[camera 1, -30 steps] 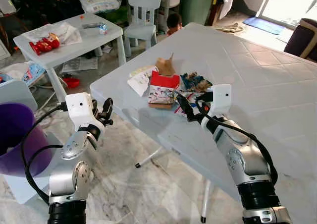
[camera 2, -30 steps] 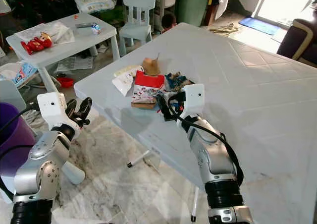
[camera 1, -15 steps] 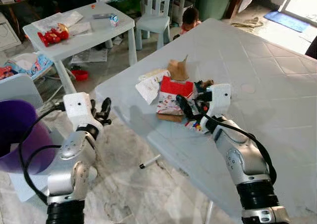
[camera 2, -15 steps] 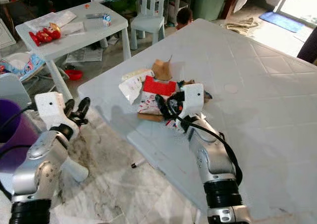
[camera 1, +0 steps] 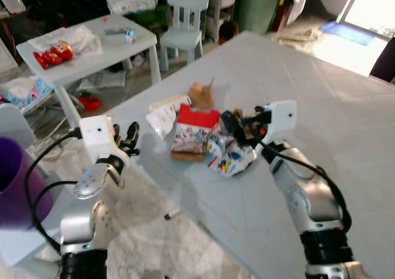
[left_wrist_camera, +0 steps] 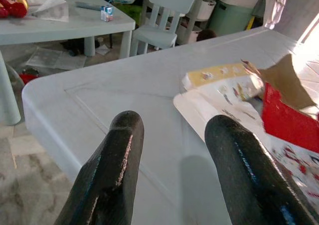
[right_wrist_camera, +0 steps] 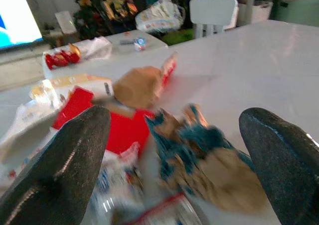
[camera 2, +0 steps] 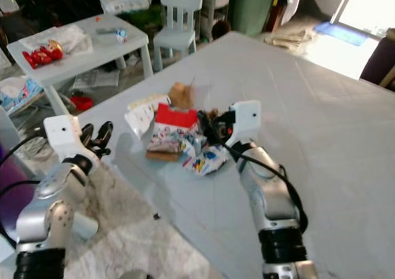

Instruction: Picking trash to rubbish bin

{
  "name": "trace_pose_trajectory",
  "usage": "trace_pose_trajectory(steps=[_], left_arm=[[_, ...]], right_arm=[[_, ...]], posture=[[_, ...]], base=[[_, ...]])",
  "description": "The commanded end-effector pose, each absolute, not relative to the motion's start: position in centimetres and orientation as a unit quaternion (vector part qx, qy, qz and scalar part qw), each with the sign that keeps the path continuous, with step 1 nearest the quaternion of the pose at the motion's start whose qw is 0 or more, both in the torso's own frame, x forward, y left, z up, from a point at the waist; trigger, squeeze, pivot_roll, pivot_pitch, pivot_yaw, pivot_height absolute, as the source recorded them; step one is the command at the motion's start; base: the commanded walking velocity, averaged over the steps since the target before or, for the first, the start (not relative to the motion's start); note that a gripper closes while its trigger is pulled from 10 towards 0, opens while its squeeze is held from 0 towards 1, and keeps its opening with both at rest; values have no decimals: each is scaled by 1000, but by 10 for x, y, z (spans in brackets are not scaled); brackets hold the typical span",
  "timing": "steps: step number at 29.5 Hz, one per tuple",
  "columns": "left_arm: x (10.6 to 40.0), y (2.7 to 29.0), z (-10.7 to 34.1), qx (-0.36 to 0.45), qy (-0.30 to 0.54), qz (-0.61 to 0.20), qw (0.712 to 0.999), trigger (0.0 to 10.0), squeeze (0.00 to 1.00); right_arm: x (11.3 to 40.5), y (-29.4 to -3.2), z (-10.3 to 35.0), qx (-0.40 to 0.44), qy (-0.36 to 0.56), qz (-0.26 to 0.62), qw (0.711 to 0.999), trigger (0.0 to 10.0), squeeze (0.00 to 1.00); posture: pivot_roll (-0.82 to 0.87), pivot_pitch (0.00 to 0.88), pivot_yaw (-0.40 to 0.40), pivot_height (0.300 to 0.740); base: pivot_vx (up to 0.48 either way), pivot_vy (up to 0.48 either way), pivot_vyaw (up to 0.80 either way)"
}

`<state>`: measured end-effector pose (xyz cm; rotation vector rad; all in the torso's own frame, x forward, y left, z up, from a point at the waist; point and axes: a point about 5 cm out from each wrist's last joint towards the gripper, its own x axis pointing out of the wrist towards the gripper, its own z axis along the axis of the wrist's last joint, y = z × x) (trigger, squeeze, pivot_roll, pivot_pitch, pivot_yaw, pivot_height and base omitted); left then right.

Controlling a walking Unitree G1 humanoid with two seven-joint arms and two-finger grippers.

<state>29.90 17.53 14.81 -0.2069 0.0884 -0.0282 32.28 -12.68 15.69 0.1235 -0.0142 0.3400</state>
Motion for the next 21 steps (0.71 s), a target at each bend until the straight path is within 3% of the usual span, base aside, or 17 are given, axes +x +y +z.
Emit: trace_pose_trajectory(steps=[1, 12, 21], left_arm=[[296, 174, 150, -103, 45, -18, 994, 10000, 0], [276, 161, 141, -96, 77, -61, 991, 10000, 0], [260, 159, 137, -95, 101, -81, 987, 10000, 0]], right_arm=[[321, -131, 164, 58, -20, 163, 985, 10000, 0], [309, -139, 159, 24, 44, 215, 975, 10000, 0], [284, -131, 139, 87, 107, 296, 945, 10000, 0]], posture=[[94, 111, -58, 740], [89, 119, -58, 740], [106, 117, -58, 740]], base=[[0, 0, 0], [0, 0, 0], [0, 0, 0]])
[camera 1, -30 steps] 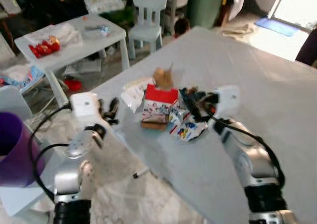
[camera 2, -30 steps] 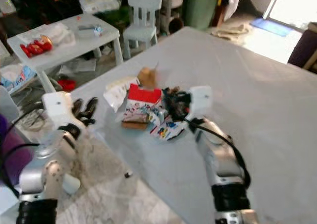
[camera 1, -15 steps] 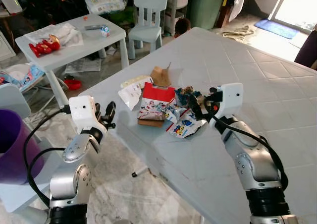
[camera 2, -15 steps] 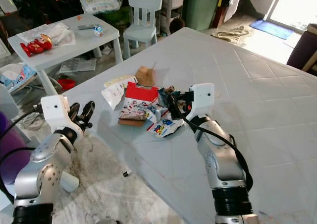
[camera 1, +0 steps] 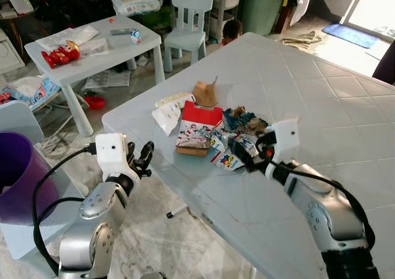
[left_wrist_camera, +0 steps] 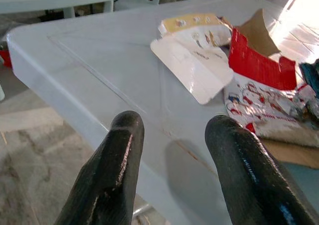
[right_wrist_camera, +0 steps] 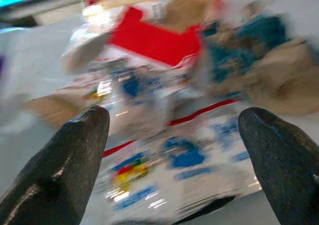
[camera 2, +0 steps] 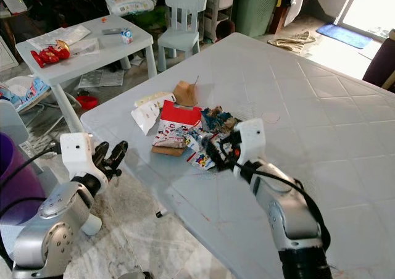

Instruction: Picking trash to rubbish bin

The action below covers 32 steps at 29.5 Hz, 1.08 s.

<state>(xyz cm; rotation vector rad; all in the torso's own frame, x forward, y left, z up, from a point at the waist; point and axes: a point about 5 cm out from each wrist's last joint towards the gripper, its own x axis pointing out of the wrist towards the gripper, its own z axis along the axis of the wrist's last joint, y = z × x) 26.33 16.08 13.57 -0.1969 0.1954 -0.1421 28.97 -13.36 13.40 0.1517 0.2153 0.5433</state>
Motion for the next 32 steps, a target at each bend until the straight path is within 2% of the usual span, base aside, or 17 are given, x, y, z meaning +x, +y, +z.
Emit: trace_pose_trajectory(steps=[1, 6, 17, 25, 32], left_arm=[[259, 159, 137, -95, 101, -82, 987, 10000, 0], [260, 160, 137, -95, 103, -81, 987, 10000, 0], [262, 152, 137, -93, 107, -113, 983, 10000, 0], [259, 153, 133, -88, 113, -113, 983, 10000, 0], [261, 152, 132, -84, 111, -117, 983, 10000, 0]], right_arm=[[282, -130, 138, 90, 108, 303, 942, 10000, 0], [280, -125, 140, 96, 107, 320, 936, 10000, 0], [287, -104, 136, 30, 69, 317, 945, 10000, 0], [273, -103, 108, -8, 115, 342, 932, 10000, 0], [275, -109, 100, -74, 103, 313, 941, 10000, 0]], posture=[[107, 115, -57, 740], [107, 113, -57, 740], [115, 99, -61, 740], [117, 99, -66, 740], [105, 104, -65, 740]], base=[[0, 0, 0], [0, 0, 0], [0, 0, 0], [0, 0, 0], [0, 0, 0]])
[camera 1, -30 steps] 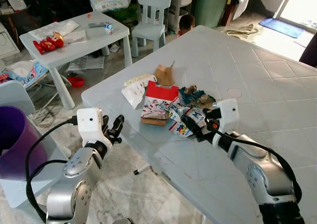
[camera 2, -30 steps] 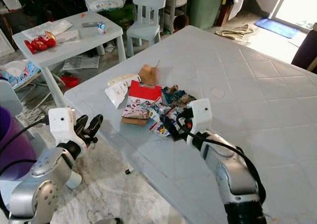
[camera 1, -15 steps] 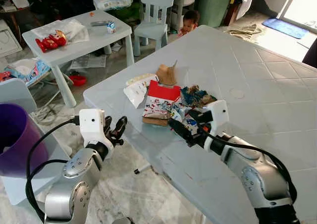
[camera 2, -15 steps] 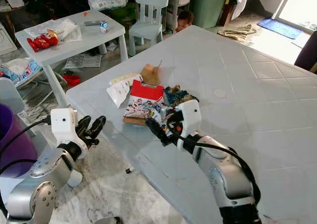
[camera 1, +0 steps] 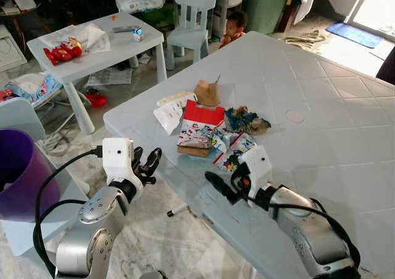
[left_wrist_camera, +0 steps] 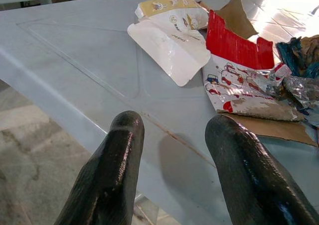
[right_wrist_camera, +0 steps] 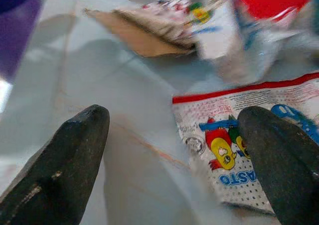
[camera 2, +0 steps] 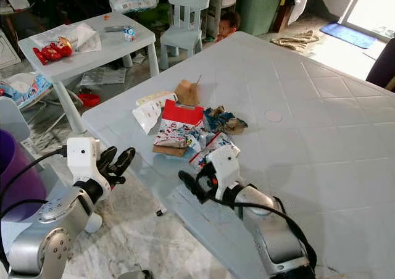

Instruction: Picking trash to rubbish bin

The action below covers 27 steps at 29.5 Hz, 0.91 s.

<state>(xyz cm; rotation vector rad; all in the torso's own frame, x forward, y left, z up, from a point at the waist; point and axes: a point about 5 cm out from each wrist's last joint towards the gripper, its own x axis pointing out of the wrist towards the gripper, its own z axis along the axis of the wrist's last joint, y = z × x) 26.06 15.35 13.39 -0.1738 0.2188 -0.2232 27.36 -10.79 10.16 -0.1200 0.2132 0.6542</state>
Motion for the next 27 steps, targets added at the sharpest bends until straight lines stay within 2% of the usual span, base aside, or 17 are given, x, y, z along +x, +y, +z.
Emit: trace_pose_trajectory(steps=[1, 2, 3, 4, 27], left_arm=[[261, 152, 132, -84, 110, -117, 983, 10000, 0], [261, 152, 133, -84, 110, -117, 983, 10000, 0], [261, 152, 133, -84, 109, -117, 984, 10000, 0], [262, 151, 133, -83, 108, -117, 984, 10000, 0], [263, 150, 134, -81, 101, -113, 985, 10000, 0]], right_arm=[[276, -110, 99, -79, 102, 309, 942, 9373, 0], [276, -110, 100, -80, 99, 305, 944, 8039, 0], [278, -111, 100, -79, 95, 301, 946, 5255, 0], [278, -110, 101, -77, 91, 300, 947, 0, 0], [294, -96, 98, -75, 98, 299, 946, 0, 0]], posture=[[105, 104, -65, 740], [105, 104, -66, 740], [105, 104, -66, 740], [104, 105, -67, 740], [111, 107, -73, 740]], base=[[0, 0, 0], [0, 0, 0], [0, 0, 0], [0, 0, 0], [0, 0, 0]])
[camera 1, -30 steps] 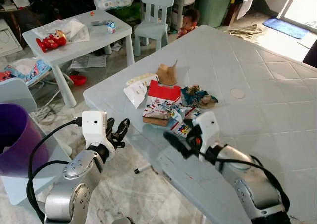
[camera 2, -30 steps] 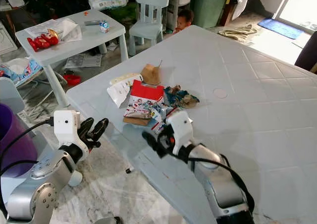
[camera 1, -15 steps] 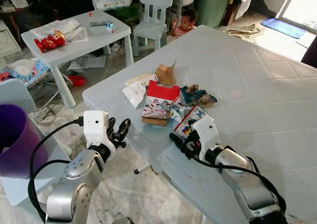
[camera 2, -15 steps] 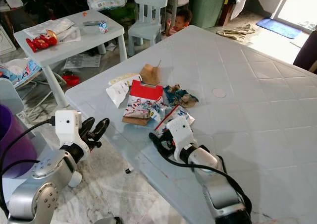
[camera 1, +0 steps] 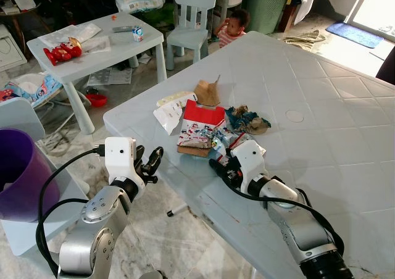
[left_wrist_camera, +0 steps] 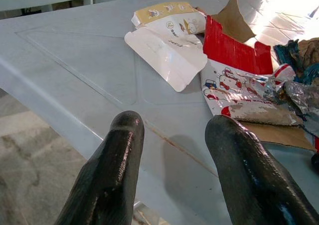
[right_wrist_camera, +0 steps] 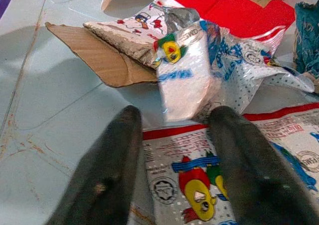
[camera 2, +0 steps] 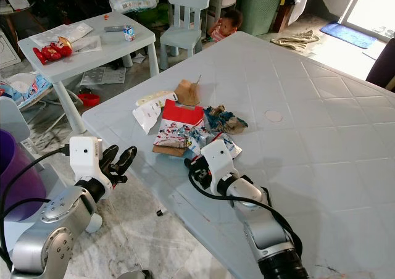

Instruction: Picking trash to rubbish bin

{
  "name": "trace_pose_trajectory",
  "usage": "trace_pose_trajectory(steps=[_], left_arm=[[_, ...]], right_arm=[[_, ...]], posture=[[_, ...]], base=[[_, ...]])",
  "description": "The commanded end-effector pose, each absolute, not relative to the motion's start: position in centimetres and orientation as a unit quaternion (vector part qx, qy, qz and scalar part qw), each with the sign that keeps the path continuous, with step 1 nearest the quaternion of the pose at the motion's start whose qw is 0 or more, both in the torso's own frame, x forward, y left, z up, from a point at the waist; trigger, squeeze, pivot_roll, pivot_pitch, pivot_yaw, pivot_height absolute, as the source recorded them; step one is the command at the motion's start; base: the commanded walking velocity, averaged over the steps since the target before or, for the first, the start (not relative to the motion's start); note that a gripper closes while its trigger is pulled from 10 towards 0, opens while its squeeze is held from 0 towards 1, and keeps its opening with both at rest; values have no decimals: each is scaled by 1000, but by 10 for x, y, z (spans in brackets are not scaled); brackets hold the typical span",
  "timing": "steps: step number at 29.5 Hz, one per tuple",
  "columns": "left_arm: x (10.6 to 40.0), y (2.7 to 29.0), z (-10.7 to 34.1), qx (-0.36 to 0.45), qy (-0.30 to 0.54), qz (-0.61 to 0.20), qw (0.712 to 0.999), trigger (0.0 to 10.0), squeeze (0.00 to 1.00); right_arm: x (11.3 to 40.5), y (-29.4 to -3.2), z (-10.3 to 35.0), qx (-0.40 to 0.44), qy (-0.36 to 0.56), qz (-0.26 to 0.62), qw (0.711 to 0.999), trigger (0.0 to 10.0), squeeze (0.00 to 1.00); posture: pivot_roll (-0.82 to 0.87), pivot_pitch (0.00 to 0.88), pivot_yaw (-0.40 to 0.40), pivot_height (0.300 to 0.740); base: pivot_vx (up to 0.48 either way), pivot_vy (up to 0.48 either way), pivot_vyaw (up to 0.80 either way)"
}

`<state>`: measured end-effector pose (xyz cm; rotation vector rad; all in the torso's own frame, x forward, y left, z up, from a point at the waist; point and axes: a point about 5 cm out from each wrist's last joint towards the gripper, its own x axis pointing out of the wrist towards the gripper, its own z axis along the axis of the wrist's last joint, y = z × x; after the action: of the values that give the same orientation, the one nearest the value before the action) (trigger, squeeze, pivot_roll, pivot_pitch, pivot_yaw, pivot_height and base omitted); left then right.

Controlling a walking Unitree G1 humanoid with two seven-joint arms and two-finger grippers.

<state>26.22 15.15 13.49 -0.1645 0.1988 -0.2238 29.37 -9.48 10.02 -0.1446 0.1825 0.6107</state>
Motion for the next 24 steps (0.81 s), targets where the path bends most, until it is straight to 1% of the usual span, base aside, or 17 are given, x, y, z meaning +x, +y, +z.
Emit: trace_pose_trajectory(steps=[1, 6, 15, 19, 21, 22, 23, 24], left_arm=[[263, 149, 134, -80, 101, -114, 985, 10000, 0], [264, 149, 135, -80, 99, -114, 985, 10000, 0], [264, 148, 135, -79, 97, -112, 986, 10000, 0], [265, 150, 136, -76, 92, -106, 987, 10000, 0], [266, 151, 136, -75, 90, -101, 988, 10000, 0], [266, 151, 136, -75, 90, -101, 988, 10000, 0], [267, 153, 137, -73, 87, -95, 989, 10000, 0], [267, 153, 137, -73, 87, -95, 989, 10000, 0]], right_arm=[[295, -96, 97, -75, 102, 299, 946, 0, 0], [295, -97, 95, -79, 110, 298, 945, 0, 0], [302, -103, 97, -66, 108, 267, 955, 0, 0], [306, -107, 104, -53, 87, 241, 965, 0, 0], [312, -112, 115, -38, 52, 213, 975, 0, 0], [312, -112, 115, -38, 52, 213, 975, 0, 0], [316, -115, 128, -13, 19, 198, 980, 0, 0], [316, -115, 128, -13, 19, 198, 980, 0, 0]], posture=[[111, 107, -73, 740], [109, 109, -73, 740], [110, 109, -74, 740], [109, 109, -76, 740], [109, 109, -76, 740], [109, 109, -76, 740], [109, 107, -75, 740], [109, 107, -75, 740]], base=[[0, 0, 0], [0, 0, 0], [0, 0, 0], [0, 0, 0], [0, 0, 0], [0, 0, 0], [0, 0, 0], [0, 0, 0]])
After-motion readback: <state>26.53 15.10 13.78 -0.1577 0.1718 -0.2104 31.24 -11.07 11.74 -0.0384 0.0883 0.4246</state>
